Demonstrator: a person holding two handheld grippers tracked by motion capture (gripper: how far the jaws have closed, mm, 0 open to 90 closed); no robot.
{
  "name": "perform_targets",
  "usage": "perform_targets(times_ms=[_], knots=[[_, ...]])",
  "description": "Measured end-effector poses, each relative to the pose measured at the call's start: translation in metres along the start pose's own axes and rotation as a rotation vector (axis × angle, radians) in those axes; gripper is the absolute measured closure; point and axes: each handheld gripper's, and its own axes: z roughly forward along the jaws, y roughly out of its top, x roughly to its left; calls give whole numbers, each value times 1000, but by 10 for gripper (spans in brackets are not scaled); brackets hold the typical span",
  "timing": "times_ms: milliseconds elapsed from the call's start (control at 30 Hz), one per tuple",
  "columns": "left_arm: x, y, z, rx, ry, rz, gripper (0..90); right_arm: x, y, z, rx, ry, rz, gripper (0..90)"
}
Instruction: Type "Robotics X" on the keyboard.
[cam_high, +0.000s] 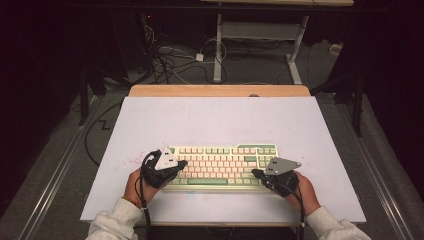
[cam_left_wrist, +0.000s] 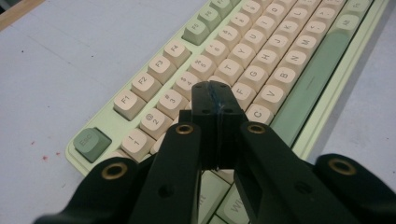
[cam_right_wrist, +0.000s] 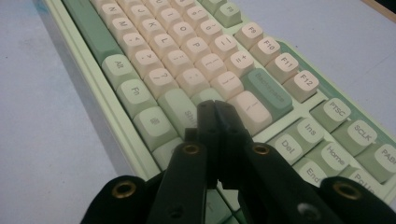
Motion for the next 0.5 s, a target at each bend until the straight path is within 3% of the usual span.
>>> perform_targets(times_ms=[233,267,500], knots=[[-1,5,5,9,-14,6,874,1,2,6,43,9,4,900],[-2,6,5,13,-17,7,874,2,2,6,39,10,20,900],[-2,15,11,32,-39,0,875,2,2,6,40,9,14,900]])
